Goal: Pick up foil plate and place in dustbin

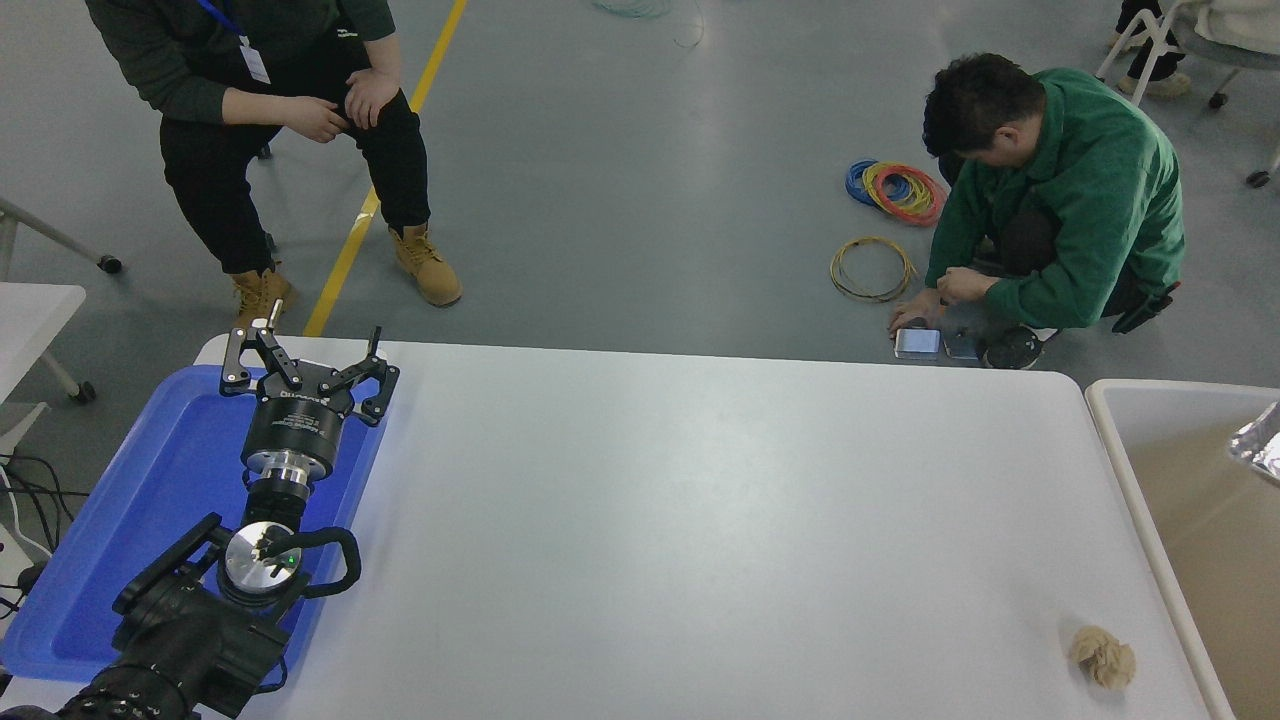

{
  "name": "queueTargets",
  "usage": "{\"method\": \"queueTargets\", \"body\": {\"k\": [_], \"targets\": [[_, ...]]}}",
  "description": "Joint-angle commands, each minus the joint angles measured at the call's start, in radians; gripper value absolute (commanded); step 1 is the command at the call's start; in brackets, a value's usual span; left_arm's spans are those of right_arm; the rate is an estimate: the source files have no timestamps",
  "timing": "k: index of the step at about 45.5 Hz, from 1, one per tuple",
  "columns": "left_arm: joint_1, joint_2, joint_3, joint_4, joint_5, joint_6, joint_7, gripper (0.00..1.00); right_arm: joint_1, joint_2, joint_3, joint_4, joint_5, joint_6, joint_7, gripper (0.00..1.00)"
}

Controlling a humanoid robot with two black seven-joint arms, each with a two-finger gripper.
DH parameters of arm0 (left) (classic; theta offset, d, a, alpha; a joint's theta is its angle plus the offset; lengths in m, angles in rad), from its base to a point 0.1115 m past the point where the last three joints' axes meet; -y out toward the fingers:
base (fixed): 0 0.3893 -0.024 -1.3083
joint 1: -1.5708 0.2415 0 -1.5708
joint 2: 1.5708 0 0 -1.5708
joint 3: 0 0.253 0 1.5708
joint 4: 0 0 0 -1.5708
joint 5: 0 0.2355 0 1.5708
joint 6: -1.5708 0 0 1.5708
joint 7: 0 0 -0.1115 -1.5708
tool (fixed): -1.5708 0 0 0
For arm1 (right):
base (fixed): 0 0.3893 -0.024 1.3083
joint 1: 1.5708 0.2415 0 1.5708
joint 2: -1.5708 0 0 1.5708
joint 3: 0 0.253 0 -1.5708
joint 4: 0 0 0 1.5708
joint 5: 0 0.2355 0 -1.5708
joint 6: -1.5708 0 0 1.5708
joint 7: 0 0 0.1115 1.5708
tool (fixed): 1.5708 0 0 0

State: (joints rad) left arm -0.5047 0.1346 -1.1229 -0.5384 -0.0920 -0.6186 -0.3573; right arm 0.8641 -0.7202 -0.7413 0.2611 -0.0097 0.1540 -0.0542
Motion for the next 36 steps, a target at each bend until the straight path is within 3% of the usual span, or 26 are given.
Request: {"method": "queueTargets", "body": {"k": [1, 14, 33, 34, 36], "targets": [[0.000, 0.000, 0.000, 0.000, 0.000, 0.000, 0.001, 1.00, -0.128, 0.068, 0.079, -0.036, 0.031, -0.109, 0.004, 0.00], [0.000, -0.001, 0.000, 0.000, 0.000, 0.000, 0.000, 1.00, -0.200, 0.131, 0.120, -0.079, 0.033, -0.131, 0.004, 0.00], [0.000, 0.000, 0.000, 0.000, 0.000, 0.000, 0.001, 1.00, -0.205, 0.130, 0.123, -0.085, 0.037, -0.132, 0.004, 0.00], [0.000, -0.001, 0.000, 0.000, 0.000, 0.000, 0.001, 1.00, -0.205, 0.130, 0.128, -0.085, 0.037, -0.132, 0.004, 0.03], [0.000, -0.001, 0.000, 0.000, 0.000, 0.000, 0.000, 1.00, -0.205, 0.127, 0.138, -0.085, 0.037, -0.132, 0.002, 0.26]]}}
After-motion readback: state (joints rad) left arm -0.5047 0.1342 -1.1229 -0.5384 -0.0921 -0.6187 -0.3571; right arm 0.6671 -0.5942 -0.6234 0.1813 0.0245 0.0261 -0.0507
